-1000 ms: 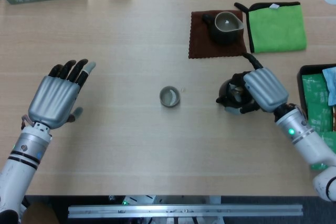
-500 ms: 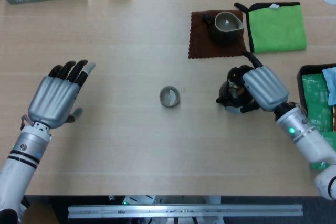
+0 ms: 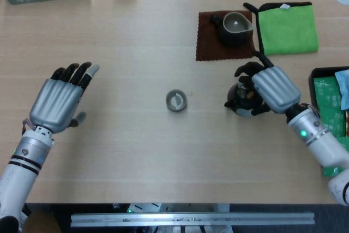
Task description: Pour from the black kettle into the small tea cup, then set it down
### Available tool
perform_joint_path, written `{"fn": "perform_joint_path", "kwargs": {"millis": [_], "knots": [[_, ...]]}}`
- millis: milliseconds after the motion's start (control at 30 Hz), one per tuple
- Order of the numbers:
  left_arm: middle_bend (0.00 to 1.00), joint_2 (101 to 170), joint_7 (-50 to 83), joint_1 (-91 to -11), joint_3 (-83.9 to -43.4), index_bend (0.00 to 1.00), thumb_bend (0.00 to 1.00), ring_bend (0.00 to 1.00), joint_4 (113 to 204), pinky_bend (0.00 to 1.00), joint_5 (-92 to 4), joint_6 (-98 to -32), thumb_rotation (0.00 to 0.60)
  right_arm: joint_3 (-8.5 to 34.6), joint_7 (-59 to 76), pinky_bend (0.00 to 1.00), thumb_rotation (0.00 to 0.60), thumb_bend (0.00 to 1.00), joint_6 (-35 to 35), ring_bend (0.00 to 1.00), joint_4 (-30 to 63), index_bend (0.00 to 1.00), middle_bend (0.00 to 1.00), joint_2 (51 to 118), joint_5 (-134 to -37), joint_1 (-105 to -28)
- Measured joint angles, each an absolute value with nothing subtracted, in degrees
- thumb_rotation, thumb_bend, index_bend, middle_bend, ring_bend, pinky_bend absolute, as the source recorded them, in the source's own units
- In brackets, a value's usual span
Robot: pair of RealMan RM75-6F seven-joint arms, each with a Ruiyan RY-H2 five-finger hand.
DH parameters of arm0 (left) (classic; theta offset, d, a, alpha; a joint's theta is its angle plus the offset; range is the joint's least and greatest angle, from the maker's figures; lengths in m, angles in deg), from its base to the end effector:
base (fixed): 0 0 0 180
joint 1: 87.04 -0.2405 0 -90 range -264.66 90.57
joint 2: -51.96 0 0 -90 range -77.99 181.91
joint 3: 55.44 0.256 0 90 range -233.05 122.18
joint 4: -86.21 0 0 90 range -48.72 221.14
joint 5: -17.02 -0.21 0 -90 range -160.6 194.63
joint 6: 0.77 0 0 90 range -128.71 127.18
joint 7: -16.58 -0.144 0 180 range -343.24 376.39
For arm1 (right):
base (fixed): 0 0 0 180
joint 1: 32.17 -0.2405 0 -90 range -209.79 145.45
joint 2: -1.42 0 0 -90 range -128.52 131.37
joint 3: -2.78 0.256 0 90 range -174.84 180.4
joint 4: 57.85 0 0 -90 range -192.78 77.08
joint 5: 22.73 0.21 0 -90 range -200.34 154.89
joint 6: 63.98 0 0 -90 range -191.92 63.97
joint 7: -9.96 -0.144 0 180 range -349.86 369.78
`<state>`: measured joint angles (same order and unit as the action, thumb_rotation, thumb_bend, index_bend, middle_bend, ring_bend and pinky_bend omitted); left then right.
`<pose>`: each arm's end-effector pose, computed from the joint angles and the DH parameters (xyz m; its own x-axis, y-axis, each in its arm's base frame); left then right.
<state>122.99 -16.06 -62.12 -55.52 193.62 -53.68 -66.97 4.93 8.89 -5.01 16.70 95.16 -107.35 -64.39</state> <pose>-0.2130 0.2365 0.0571 0.5886 0.2754 0.7600 0.8044 -0.2930 -0.5168 -0.2039 -0.2856 -0.0474 0.3462 -0.3484 0.8710 -0.8864 -0.4255 0.1821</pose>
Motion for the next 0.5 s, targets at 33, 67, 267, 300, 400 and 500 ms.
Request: {"fn": "perform_joint_path", "kwargs": {"millis": [33,67,267,300,400,500], "knots": [[0.08,122.97,-16.04,-62.11,-55.52,0.01,0.23,0.1,193.64,0.19,-53.65,-66.98,0.6,4.96,9.25,0.0,0.479,0.0,-5.01,0.24,16.81,0.61,0.34,95.05,-107.39,-64.46],[0.08,122.95,-16.03,-62.1,-55.5,0.01,0.23,0.1,193.65,0.19,-53.62,-66.99,0.6,4.98,9.6,0.0,0.48,0.0,-4.99,0.24,16.93,0.61,0.34,94.94,-107.47,-64.52],[0.08,122.88,-16.02,-62.06,-55.38,0.01,0.23,0.1,193.66,0.19,-53.52,-67.01,0.6,5.0,11.68,0.0,0.48,0.0,-5.38,0.24,18.08,0.61,0.34,93.89,-107.87,-65.12],[0.08,122.86,-16.02,-62.05,-55.37,0.01,0.23,0.1,193.65,0.19,-53.49,-67.01,0.6,4.98,12.2,0.0,0.481,0.0,-5.56,0.24,18.25,0.61,0.34,93.69,-107.91,-65.26],[0.08,122.82,-16.04,-62.03,-55.32,0.01,0.23,0.1,193.66,0.19,-53.44,-67.04,0.6,4.97,13.93,0.0,0.479,0.0,-5.9,0.24,18.64,0.61,0.34,93.2,-107.98,-65.6],[0.08,122.78,-16.04,-62.03,-55.3,0.01,0.23,0.1,193.69,0.19,-53.41,-67.11,0.6,5.03,15.99,0.0,0.48,0.0,-6.03,0.24,18.96,0.6,0.34,92.83,-108.05,-65.9]]}}
